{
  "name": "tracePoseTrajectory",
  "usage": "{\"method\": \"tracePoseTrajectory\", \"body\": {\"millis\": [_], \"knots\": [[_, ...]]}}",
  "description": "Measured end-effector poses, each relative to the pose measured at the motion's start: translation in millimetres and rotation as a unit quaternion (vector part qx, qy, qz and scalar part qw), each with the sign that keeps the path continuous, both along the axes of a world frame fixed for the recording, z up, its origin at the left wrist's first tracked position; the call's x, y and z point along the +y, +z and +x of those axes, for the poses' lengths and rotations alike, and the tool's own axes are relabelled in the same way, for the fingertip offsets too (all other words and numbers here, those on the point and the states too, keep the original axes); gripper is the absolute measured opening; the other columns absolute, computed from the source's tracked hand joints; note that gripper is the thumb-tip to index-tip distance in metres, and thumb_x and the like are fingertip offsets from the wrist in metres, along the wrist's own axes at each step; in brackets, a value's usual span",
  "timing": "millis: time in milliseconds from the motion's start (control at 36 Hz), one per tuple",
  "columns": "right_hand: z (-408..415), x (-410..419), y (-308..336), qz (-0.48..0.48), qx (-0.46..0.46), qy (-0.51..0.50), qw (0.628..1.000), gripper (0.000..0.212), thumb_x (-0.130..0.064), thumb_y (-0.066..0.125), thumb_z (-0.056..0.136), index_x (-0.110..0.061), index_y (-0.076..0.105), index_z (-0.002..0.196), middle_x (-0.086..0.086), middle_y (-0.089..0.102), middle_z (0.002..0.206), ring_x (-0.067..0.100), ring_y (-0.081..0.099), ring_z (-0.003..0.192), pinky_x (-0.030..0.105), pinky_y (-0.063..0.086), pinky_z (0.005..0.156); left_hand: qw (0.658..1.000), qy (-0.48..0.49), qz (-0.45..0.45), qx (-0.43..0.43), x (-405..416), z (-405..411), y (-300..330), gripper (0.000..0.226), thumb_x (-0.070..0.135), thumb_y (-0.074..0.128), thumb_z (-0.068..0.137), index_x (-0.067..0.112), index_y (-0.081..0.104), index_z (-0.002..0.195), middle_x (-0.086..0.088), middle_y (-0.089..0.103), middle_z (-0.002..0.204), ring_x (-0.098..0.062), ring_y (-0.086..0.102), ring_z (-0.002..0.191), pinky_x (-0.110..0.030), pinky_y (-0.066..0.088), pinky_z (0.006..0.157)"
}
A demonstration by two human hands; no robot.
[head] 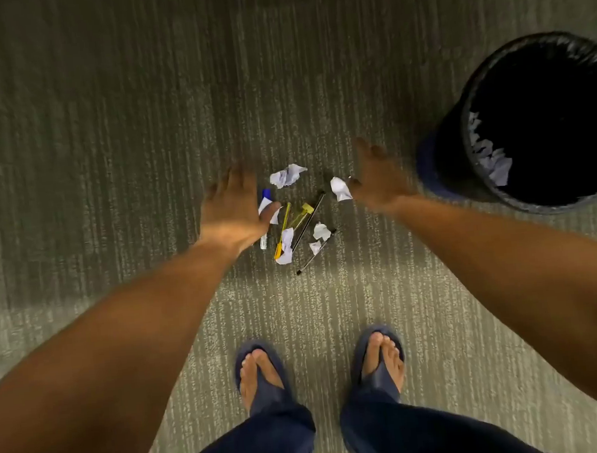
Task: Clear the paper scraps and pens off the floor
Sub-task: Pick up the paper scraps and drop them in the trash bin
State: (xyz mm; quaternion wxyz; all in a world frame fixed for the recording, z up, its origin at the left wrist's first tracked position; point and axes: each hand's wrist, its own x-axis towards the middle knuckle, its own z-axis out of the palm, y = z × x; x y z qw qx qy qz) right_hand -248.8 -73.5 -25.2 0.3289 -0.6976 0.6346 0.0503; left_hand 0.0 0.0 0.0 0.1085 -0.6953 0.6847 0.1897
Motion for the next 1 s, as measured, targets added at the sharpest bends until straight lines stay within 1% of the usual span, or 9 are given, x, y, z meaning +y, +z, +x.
{"method": "tracePoseTrajectory", "body": {"millis": [139,306,389,444,500,583,778,889,1000], "knots": [[-3,-3,-47,-0.007,0.005,0.025,1.0,0.07,-0.018,0.068,0.088,-0.015,0.033,0.149,0.022,0.049,0.139,0.039,0.045,0.129,0.046,0.041,0.103,0.999,0.009,0.009,0.035,1,0,-47,0.069,0.044,0.06,0.089,0.007,0.033,0.141,-0.019,0.052,0.131,-0.039,0.052,0.119,-0.05,0.048,0.094],[-8,-21,-92,0.017,-0.005,0.05,0.999,0.059,-0.009,0.068,0.085,-0.011,0.049,0.14,0.022,0.054,0.133,0.037,0.053,0.122,0.04,0.044,0.1,0.989,-0.02,0.019,0.147,-5,10,-100,0.066,0.026,0.068,0.085,0.012,0.035,0.141,-0.018,0.057,0.128,-0.04,0.056,0.115,-0.044,0.045,0.094],[-12,-30,-105,0.027,-0.022,0.067,0.997,0.056,-0.003,0.067,0.086,-0.012,0.051,0.138,0.021,0.055,0.135,0.034,0.056,0.121,0.042,0.049,0.099,0.987,-0.027,0.016,0.156,-11,14,-118,0.066,0.029,0.071,0.083,0.012,0.038,0.138,-0.016,0.055,0.13,-0.038,0.055,0.117,-0.044,0.044,0.095],[-15,-36,-113,0.026,-0.025,0.082,0.996,0.047,-0.002,0.062,0.089,-0.013,0.055,0.134,0.019,0.058,0.13,0.031,0.06,0.112,0.037,0.051,0.087,0.987,-0.045,0.011,0.152,-13,17,-127,0.07,0.038,0.072,0.081,0.012,0.039,0.138,-0.015,0.054,0.131,-0.036,0.053,0.119,-0.044,0.044,0.096],[-17,-41,-115,0.023,-0.024,0.101,0.994,0.037,-0.007,0.059,0.092,-0.013,0.058,0.129,0.017,0.061,0.125,0.029,0.062,0.106,0.031,0.046,0.078,0.987,-0.075,0.004,0.139,-12,20,-134,0.079,0.048,0.072,0.077,0.016,0.038,0.14,-0.013,0.052,0.134,-0.035,0.051,0.123,-0.045,0.044,0.1],[-21,-44,-117,0.017,-0.02,0.134,0.991,0.031,-0.017,0.064,0.092,-0.012,0.059,0.122,0.015,0.062,0.12,0.029,0.062,0.104,0.032,0.046,0.08,0.987,-0.113,-0.008,0.118,-7,20,-141,0.088,0.057,0.074,0.071,0.019,0.037,0.141,-0.01,0.048,0.137,-0.033,0.049,0.125,-0.045,0.044,0.101],[-16,-37,-120,0.027,0.012,0.211,0.977,0.037,-0.029,0.07,0.089,-0.017,0.058,0.122,0.013,0.056,0.123,0.028,0.058,0.104,0.035,0.047,0.084,0.985,-0.147,0.034,0.088,-5,15,-152,0.093,0.048,0.078,0.071,0.02,0.029,0.146,-0.011,0.029,0.151,-0.037,0.044,0.13,-0.049,0.044,0.103],[-3,-31,-127,0.036,0.025,0.241,0.97,0.05,-0.036,0.075,0.084,-0.021,0.055,0.127,0.012,0.05,0.125,0.029,0.054,0.108,0.037,0.046,0.088,0.981,-0.179,0.03,0.065,-8,7,-158,0.076,0.034,0.077,0.076,0.018,0.039,0.14,-0.01,0.03,0.148,-0.033,0.054,0.121,-0.045,0.05,0.095],[4,-26,-133,0.035,0.042,0.244,0.968,0.057,-0.024,0.078,0.081,-0.019,0.051,0.131,0.015,0.042,0.13,0.031,0.054,0.109,0.039,0.05,0.087,0.978,-0.179,0.038,0.095,-6,6,-163,0.053,0.014,0.068,0.083,0.016,0.048,0.132,-0.008,0.035,0.143,-0.028,0.057,0.116,-0.034,0.047,0.091]]}}
